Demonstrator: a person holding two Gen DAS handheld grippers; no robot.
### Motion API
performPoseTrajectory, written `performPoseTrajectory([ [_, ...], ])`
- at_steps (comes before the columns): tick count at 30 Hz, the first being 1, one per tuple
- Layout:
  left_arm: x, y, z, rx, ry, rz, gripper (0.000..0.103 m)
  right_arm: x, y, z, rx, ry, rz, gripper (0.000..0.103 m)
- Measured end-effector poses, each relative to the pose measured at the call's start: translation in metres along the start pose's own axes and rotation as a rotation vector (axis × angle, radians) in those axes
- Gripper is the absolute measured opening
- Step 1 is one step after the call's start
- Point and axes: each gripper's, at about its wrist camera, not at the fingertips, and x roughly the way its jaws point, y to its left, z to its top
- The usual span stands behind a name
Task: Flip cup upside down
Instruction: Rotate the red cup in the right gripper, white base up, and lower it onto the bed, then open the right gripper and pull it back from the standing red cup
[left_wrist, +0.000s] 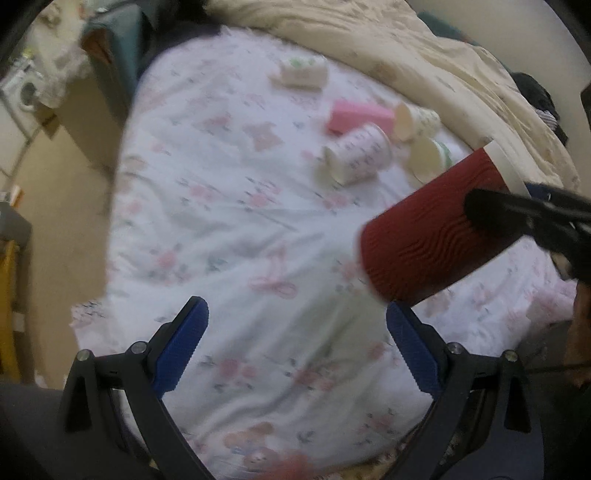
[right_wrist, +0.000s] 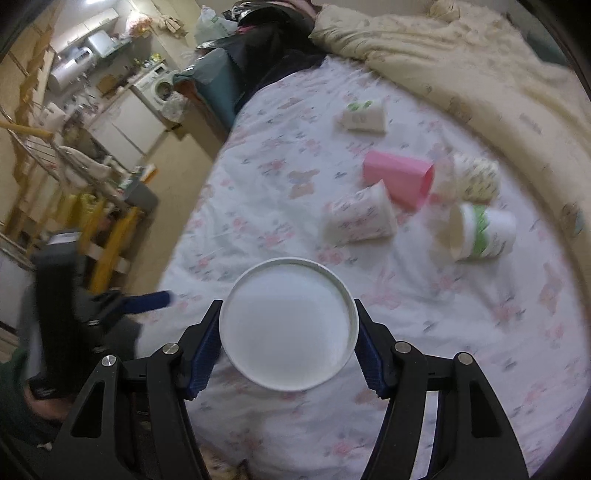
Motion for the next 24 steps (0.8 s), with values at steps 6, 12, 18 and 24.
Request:
performPoseTrajectory([
  [6, -0.013, 0.031, 0.007, -0.106, -0.057, 0.077, 0.096, 0.015, 0.005, 0.032, -0.13, -0.008, -0.199, 0.067],
  [12, -0.015, 0.049, 0.012, -0.152, -0.059, 0.125, 0.103, 0.063, 0.012, 0.044, -0.221, 0.043, -0.306, 0.067],
  [18, -0.021, 0.057, 0.011, -0.184, -0.065, 0.111, 0.103, 0.094, 0.017, 0.039, -0.258, 0.026, -0.345, 0.067],
  [24, -0.023, 0.055, 0.011, -0.185, -0.06, 0.085, 0.103, 0.098, 0.018, 0.037, -0.263, 0.03, -0.351, 0.068],
])
